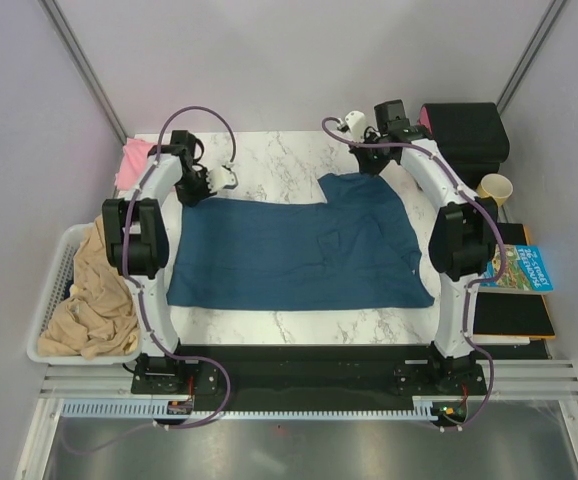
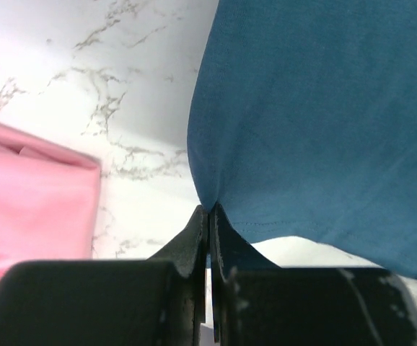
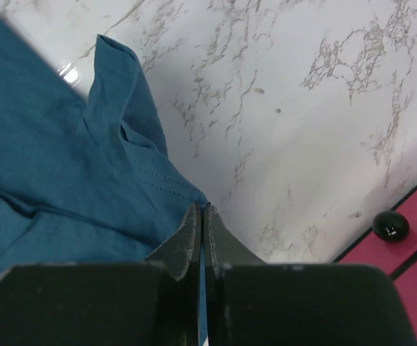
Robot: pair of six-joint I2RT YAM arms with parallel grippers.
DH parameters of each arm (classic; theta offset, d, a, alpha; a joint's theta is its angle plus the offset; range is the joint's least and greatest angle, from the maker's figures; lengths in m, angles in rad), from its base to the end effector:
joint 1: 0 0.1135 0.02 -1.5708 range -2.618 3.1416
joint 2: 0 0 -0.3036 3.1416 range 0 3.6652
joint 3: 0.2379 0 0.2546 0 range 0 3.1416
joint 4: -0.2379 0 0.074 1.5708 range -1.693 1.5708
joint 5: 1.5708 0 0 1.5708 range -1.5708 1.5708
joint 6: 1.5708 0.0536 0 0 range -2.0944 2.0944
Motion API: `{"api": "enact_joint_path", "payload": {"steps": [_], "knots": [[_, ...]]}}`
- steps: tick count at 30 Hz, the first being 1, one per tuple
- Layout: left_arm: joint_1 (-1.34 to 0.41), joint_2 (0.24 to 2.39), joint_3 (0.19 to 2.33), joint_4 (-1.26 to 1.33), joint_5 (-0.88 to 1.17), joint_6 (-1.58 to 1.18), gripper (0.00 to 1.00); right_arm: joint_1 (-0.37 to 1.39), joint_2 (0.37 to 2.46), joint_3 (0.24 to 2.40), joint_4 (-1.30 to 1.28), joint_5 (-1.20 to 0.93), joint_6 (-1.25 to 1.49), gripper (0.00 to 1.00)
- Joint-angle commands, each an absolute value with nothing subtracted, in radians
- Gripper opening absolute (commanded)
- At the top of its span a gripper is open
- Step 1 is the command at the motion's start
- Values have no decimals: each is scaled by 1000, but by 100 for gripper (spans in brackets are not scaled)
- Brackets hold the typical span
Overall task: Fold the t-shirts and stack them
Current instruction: Fold the tshirt
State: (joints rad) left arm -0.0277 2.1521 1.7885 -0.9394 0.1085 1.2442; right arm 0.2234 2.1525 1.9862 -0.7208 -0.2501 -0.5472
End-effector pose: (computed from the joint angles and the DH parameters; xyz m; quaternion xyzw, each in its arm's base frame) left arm 0.4726 -0.0189 0.2126 0.5936 0.7918 0.0321 0.1401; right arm 0.5044 0.1282 0.2878 -0.3901 0.8505 0.0624 0.3472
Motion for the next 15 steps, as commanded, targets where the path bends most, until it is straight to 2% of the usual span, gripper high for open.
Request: {"api": "enact_joint_path", "payload": {"steps": [1, 7, 15], "knots": [[-18, 2020, 1723, -914, 117, 1224, 2, 227, 2016, 1962, -854, -304, -646, 0], [-18, 1951, 1609, -913, 117, 1261, 2, 239, 1977, 2014, -1165, -388, -782, 0], [-18, 1876, 1505, -900, 107, 1313, 2, 284, 1816, 1804, -1336, -339, -943, 0]]}}
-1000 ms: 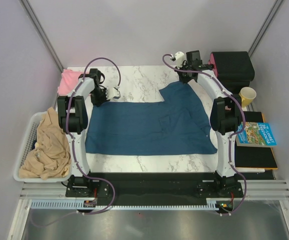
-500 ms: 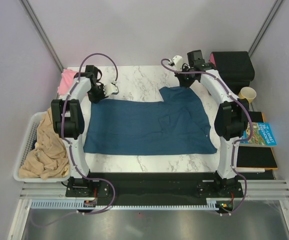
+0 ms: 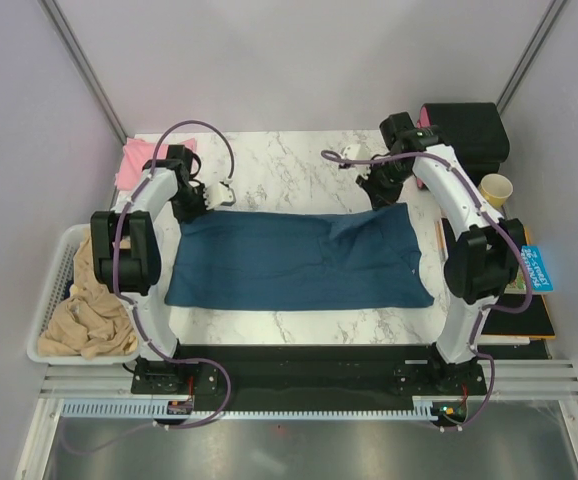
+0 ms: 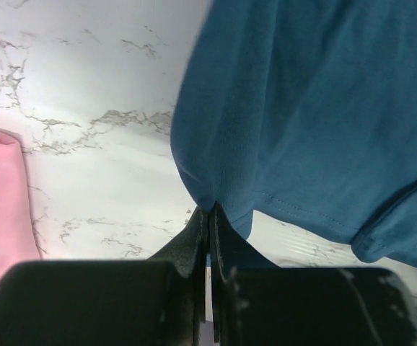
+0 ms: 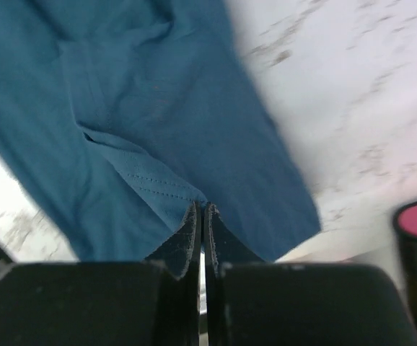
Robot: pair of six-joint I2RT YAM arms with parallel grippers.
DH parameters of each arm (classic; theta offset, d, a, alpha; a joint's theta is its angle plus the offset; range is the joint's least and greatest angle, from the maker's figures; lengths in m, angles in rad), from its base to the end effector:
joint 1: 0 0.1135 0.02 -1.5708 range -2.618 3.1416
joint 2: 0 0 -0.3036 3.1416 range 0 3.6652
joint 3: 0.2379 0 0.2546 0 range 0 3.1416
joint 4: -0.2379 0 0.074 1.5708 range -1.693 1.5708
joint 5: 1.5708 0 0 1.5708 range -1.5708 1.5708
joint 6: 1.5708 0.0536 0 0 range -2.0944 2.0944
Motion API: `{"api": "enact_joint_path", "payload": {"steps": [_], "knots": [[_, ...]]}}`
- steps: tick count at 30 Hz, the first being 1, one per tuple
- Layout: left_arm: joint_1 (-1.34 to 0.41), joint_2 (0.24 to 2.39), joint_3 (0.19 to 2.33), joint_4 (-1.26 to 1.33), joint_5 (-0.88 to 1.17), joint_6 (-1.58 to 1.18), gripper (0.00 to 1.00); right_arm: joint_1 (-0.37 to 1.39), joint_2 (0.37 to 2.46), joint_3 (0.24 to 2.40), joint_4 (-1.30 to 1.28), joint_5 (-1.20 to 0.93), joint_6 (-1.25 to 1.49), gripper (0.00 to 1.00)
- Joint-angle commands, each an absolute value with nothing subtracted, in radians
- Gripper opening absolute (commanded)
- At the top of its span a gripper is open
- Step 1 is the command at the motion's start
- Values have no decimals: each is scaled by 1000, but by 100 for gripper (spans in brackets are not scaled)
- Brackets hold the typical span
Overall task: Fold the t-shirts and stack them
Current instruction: Fold the tshirt
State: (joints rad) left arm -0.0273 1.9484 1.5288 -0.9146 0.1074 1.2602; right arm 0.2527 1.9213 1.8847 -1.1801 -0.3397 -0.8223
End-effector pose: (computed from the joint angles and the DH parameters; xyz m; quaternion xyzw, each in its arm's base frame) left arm 0.4119 -0.0170 0.2260 0.6002 0.7893 0.0246 0.1270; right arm 0.3992 0.1215 0.3327 -0.5223 0.8182 0.1109 0.2133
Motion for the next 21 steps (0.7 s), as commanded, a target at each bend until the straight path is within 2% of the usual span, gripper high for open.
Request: {"api": "enact_joint_path", "payload": {"steps": [1, 9, 21], "knots": [[-18, 1873, 1500, -900, 106, 1318, 2, 302, 1801, 1783, -1360, -325, -965, 0], [-18, 1852, 1479, -897, 91, 1347, 2, 374, 1686, 1586, -1390, -248, -1009, 0], [-14, 1809, 1407, -897, 74, 1391, 2, 374, 1652, 1675, -1460, -219, -1038, 0]]}}
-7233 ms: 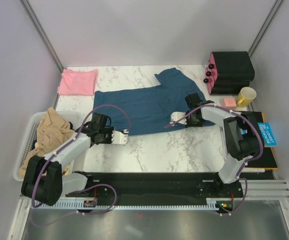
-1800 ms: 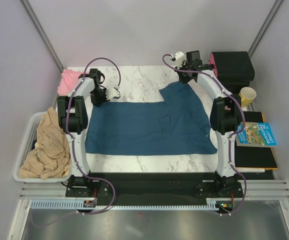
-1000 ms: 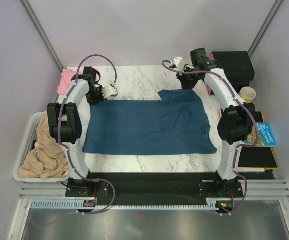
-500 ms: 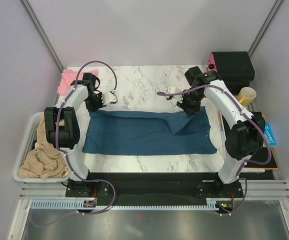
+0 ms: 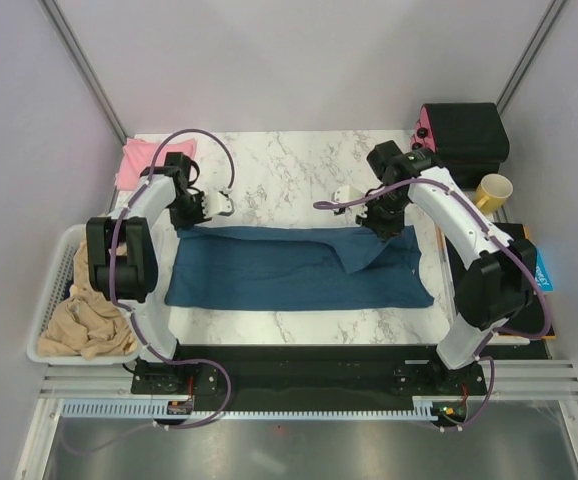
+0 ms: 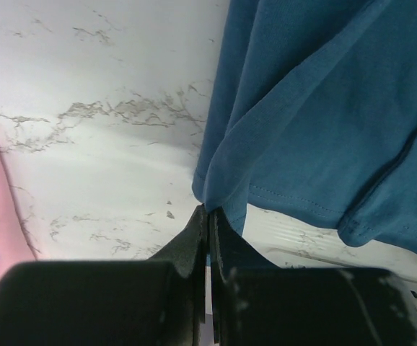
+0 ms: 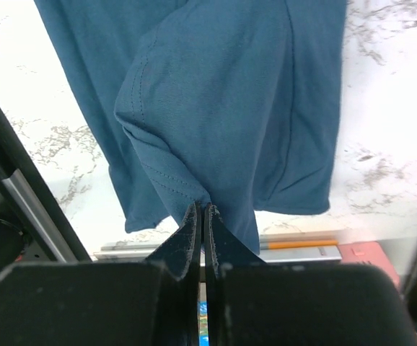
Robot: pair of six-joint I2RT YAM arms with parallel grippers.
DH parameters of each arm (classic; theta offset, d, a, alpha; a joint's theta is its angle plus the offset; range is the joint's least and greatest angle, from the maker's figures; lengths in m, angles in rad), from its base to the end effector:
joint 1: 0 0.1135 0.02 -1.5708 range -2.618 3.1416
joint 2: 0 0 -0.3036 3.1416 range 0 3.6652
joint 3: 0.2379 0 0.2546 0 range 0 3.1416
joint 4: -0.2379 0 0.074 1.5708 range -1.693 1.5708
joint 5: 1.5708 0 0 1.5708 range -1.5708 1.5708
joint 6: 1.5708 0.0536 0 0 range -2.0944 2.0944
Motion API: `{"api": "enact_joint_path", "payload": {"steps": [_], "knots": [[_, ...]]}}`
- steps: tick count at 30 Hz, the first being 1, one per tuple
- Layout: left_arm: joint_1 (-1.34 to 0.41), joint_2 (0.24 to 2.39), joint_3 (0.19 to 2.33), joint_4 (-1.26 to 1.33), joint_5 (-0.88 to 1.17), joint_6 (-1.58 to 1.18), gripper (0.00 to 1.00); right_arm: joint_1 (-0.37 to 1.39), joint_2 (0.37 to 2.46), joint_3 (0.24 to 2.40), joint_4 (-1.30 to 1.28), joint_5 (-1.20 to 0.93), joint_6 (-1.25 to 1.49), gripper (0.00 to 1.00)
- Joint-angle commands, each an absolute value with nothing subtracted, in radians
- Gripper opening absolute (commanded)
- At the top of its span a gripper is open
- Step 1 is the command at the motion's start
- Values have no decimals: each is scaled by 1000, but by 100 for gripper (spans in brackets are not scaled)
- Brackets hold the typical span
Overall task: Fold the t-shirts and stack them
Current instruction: Fold the tshirt
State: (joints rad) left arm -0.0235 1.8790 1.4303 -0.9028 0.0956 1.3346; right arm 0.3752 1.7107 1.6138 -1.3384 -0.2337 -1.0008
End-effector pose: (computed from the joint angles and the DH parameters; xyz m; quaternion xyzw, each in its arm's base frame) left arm 0.3885 -0.0143 0.2252 0.6276 0.7693 0.0290 0.1156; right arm 0.3038 0.1330 0.3249 -0.6353 0.7605 0.0900 0.0998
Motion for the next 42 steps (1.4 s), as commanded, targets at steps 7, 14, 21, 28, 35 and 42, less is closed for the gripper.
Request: {"api": "enact_joint_path", "payload": {"steps": [7, 14, 21, 28, 35, 42], "knots": [[-14, 1804, 1399, -897, 72, 1405, 2, 446, 1615, 1527, -1444, -259, -1031, 0], [-14, 1804, 1388, -897, 78, 1405, 2, 531, 1545, 1327, -1214, -246, -959, 0], [-18, 1796, 1347, -897, 84, 1397, 4, 531, 1528, 1256, -1126, -161, -963, 0], [-23, 1781, 1295, -899, 89, 1396, 7, 528, 1516, 1236, -1083, -101, -966, 0], [-21, 1750, 1270, -903, 94, 1422, 2, 528, 1503, 1241, -1109, -123, -983, 0], [-21, 1720, 1270, -913, 117, 1424, 2, 528, 1491, 1249, -1154, -173, -994, 0]]}}
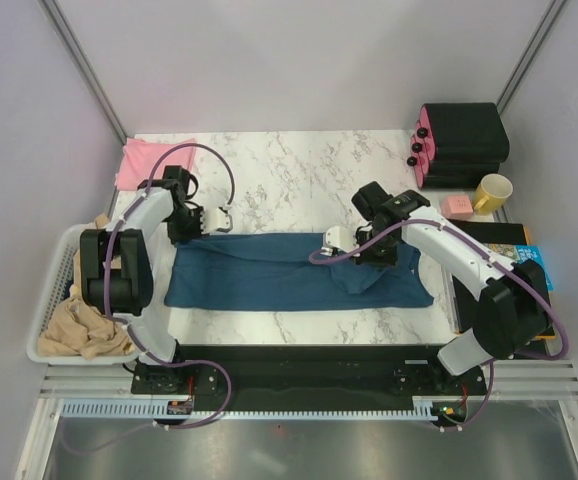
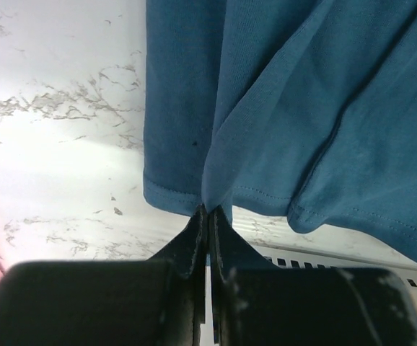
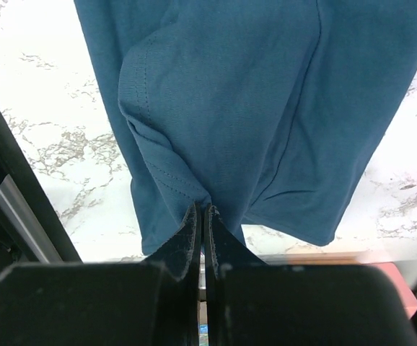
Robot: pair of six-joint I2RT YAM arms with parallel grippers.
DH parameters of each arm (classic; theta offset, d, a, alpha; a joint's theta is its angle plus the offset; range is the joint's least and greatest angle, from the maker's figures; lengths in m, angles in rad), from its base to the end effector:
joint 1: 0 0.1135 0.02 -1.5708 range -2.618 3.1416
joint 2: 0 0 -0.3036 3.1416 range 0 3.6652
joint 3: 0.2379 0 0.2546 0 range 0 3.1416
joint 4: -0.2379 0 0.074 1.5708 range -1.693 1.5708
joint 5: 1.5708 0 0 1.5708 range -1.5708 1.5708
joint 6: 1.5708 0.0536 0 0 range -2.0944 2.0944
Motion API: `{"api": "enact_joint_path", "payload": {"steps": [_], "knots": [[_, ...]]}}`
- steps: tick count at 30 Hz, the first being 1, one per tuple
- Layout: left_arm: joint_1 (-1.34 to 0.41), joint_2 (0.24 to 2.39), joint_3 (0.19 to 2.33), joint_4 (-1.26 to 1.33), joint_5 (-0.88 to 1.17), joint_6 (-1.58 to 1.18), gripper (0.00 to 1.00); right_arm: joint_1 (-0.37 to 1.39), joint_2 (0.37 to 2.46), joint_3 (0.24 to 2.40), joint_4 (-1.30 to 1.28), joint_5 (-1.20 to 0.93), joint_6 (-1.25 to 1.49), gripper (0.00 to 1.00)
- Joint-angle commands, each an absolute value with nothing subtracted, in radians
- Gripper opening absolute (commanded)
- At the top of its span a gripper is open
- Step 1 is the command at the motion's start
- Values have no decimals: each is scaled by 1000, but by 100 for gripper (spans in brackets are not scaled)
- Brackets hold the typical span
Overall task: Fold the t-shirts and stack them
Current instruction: Fold the tshirt
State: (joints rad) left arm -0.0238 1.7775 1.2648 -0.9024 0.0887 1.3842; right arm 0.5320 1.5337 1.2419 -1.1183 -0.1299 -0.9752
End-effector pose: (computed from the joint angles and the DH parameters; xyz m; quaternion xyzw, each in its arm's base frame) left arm 0.3469 -0.0130 0.2157 0.6473 0.7570 0.0145 0.0882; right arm 0.2406 0.1497 0.2777 -0.6844 0.7218 0.0455 0.0924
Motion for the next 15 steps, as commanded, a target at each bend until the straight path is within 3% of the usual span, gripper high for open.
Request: {"api": "enact_joint_path", "payload": {"steps": [1, 15], "knots": [[-21, 1714, 1272, -913, 117, 1422, 2, 529, 1486, 1247, -1158, -178, -999, 0], [-20, 1684, 1276, -974, 126, 1433, 2, 522, 1425, 1243, -1204, -178, -1039, 0]]}}
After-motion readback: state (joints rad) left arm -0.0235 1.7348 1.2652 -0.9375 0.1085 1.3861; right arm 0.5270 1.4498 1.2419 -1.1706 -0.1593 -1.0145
